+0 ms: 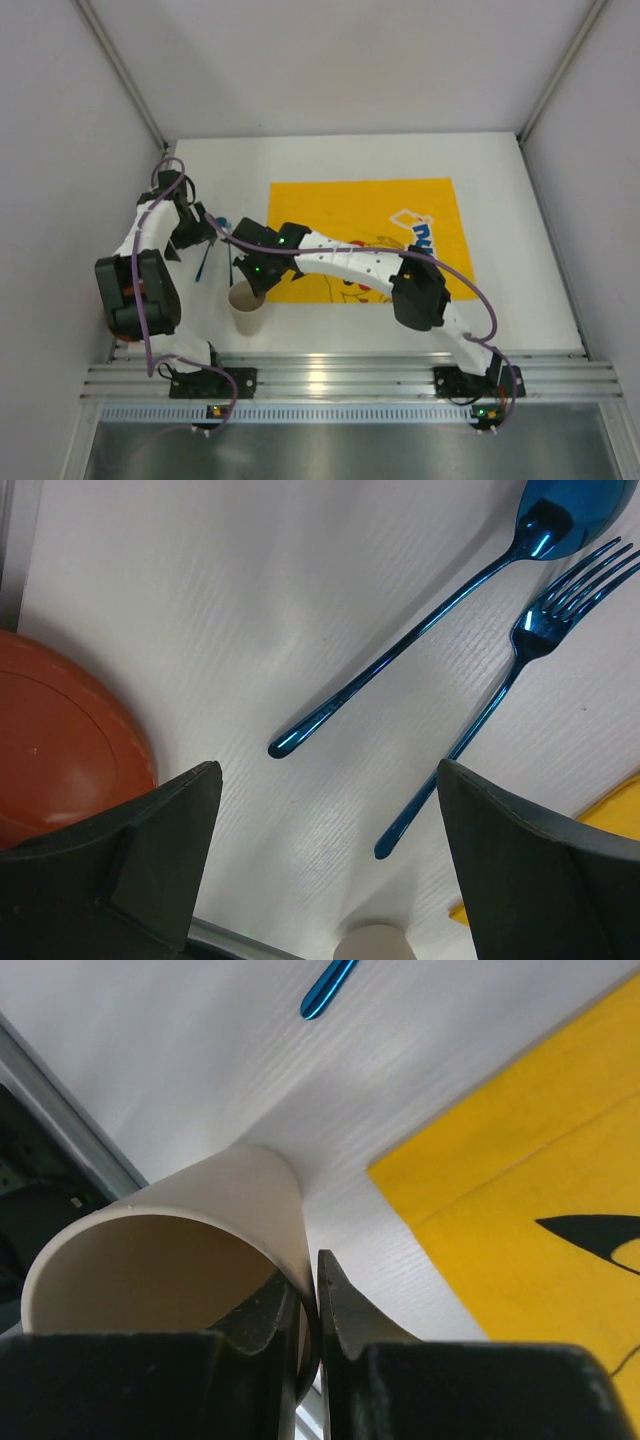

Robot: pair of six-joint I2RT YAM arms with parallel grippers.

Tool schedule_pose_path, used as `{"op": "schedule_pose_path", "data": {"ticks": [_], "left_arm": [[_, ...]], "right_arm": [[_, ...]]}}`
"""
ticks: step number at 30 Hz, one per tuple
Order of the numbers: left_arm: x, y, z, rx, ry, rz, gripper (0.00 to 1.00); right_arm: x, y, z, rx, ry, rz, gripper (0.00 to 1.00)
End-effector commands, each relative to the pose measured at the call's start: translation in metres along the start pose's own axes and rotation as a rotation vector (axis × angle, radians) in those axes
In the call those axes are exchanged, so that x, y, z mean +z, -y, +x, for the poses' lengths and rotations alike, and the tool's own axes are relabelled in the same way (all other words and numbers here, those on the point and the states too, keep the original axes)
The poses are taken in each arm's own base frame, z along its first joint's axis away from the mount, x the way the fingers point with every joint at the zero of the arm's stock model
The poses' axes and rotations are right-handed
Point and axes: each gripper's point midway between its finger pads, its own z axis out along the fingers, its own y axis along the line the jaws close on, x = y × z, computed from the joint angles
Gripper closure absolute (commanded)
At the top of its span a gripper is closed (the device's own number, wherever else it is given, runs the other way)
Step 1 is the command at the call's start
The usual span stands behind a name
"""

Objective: Set the dinner table for one person

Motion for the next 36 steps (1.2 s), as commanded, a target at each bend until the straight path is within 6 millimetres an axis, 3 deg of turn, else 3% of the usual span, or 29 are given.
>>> {"op": "schedule_pose_path", "data": {"ticks": [1, 2, 3, 5, 6, 7, 8, 9, 11, 12, 14, 15, 17, 18, 19, 21, 23, 33, 36], "left_arm": [[-0.013, 0.001, -0.009, 0.005, 0.037, 0.028, 0.07], [-0.014, 0.001, -0.009, 0.006, 0.038, 0.033, 0.07], [-0.015, 0.004, -0.009, 0.011, 0.036, 0.049, 0.09], [-0.015, 0.009, -0.009, 0.023, 0.041, 0.07, 0.12], [-0.016, 0.013, -0.008, 0.031, 0.042, 0.083, 0.13], [-0.016, 0.015, -0.007, 0.038, 0.045, 0.092, 0.13], [-0.017, 0.018, -0.008, 0.05, 0.051, 0.099, 0.13], [-0.015, 0.024, -0.002, 0.071, 0.044, 0.106, 0.14], [-0.012, 0.032, 0.001, 0.097, 0.045, 0.121, 0.14], [-0.008, 0.039, 0.011, 0.122, 0.026, 0.125, 0.14], [-0.002, 0.047, 0.019, 0.133, 0.015, 0.14, 0.14], [0.004, 0.049, 0.03, 0.143, -0.009, 0.146, 0.15], [0.007, 0.057, 0.035, 0.135, -0.016, 0.186, 0.15], [0.01, 0.058, 0.044, 0.141, -0.034, 0.191, 0.15], [0.011, 0.06, 0.047, 0.142, -0.037, 0.201, 0.15], [0.013, 0.063, 0.055, 0.151, -0.045, 0.21, 0.16], [0.013, 0.064, 0.058, 0.156, -0.046, 0.21, 0.16], [0.016, 0.075, 0.07, 0.163, -0.077, 0.249, 0.17], [0.02, 0.074, 0.07, 0.171, -0.078, 0.239, 0.18]], "right_arm": [[-0.051, 0.003, -0.037, -0.008, 0.121, 0.057, 1.0], [-0.064, 0.007, -0.044, 0.005, 0.143, 0.059, 1.0], [-0.079, 0.031, -0.055, 0.046, 0.169, 0.103, 1.0], [-0.117, 0.061, -0.07, 0.102, 0.235, 0.154, 1.0], [-0.13, 0.102, -0.075, 0.157, 0.248, 0.215, 1.0], [-0.153, 0.125, -0.08, 0.188, 0.287, 0.265, 1.0], [-0.163, 0.149, -0.079, 0.22, 0.291, 0.3, 1.0], [-0.181, 0.198, -0.078, 0.292, 0.3, 0.362, 1.0], [-0.204, 0.245, -0.073, 0.361, 0.31, 0.428, 1.0], [-0.221, 0.287, -0.062, 0.418, 0.299, 0.488, 1.0], [-0.234, 0.33, -0.048, 0.468, 0.277, 0.577, 1.0], [-0.249, 0.366, -0.035, 0.531, 0.277, 0.632, 1.0], [-0.252, 0.402, -0.018, 0.642, 0.268, 0.651, 1.0], [-0.262, 0.428, 0.0, 0.738, 0.257, 0.685, 1.0], [-0.252, 0.446, 0.01, 0.774, 0.223, 0.694, 1.0], [-0.258, 0.469, 0.016, 0.811, 0.222, 0.721, 1.0], [-0.248, 0.485, 0.025, 0.836, 0.191, 0.738, 1.0], [-0.199, 0.507, 0.095, 0.886, -0.072, 0.857, 1.0], [-0.195, 0.506, 0.096, 0.895, -0.08, 0.846, 0.62]]}}
